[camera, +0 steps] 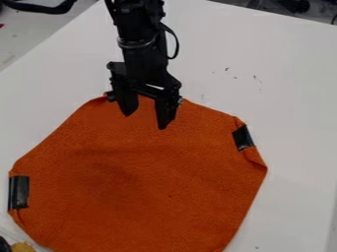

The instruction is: Fold the clothes

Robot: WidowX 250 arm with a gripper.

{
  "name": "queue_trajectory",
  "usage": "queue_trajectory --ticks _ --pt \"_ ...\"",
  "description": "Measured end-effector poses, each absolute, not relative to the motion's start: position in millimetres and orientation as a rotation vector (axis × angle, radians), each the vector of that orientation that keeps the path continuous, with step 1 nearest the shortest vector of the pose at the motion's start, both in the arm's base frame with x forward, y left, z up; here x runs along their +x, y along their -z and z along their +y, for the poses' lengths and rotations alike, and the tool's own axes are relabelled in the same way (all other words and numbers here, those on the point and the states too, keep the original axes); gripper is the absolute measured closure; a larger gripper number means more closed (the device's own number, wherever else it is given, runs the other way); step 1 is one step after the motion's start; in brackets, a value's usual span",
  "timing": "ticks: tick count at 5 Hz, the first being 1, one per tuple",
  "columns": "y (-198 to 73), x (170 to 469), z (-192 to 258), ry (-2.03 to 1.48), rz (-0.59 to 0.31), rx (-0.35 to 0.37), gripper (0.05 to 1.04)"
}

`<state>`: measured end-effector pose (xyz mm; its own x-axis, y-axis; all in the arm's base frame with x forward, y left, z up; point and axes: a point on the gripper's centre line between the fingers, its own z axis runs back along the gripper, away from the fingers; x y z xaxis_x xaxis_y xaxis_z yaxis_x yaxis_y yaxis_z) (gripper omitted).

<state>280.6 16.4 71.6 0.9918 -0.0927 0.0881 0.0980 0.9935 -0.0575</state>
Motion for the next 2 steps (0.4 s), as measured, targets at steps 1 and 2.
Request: queue_trajectory --ticks 1,2 --pt "-65.0 277.4 15.5 0.095 -0.063 -0.069 0.083" --pt "-60.2 270.3 24.0 0.068 -0.071 -0.076 0.083"
